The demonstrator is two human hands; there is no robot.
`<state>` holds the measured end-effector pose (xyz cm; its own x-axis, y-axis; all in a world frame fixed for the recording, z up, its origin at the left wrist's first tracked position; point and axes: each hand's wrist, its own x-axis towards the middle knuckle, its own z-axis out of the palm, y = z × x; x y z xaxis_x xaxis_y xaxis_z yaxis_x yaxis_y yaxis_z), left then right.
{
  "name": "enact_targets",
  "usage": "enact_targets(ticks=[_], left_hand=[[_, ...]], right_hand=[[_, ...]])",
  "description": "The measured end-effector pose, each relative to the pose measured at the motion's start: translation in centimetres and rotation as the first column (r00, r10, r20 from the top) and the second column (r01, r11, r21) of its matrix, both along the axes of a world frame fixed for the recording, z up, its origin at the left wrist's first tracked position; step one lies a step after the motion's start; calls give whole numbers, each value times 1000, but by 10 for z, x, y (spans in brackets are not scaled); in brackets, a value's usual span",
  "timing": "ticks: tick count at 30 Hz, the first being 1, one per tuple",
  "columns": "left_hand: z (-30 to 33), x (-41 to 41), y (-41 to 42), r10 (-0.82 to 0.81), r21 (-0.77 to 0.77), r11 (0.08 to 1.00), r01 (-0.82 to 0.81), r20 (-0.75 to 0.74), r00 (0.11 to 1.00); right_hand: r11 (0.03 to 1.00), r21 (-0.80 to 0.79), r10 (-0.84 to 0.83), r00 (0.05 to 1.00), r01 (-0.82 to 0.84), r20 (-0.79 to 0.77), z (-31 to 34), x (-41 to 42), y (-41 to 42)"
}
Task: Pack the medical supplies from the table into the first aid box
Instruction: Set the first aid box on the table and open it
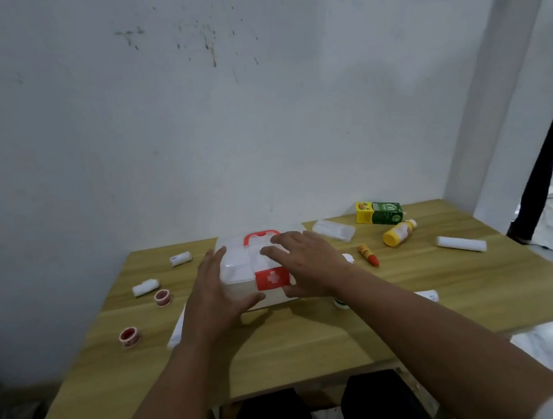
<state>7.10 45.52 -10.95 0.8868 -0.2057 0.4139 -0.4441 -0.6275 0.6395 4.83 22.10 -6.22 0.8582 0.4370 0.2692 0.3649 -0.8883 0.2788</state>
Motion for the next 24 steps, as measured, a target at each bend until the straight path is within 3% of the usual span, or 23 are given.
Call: enact_targets(ticks=[9, 17, 24], left_hand=[[7, -12, -6, -15, -194, 981, 16, 4, 1000], [0, -21, -9, -7, -225, 974, -9, -69, 998], [-19, 10, 2, -11, -284, 958, -31, -145, 989]], right_hand=[[926, 279, 228, 965, -255, 127, 11, -7, -10], [708, 700, 135, 991, -95, -1, 76, 8, -19], [528, 825, -38, 976, 203, -215, 102, 107, -20]])
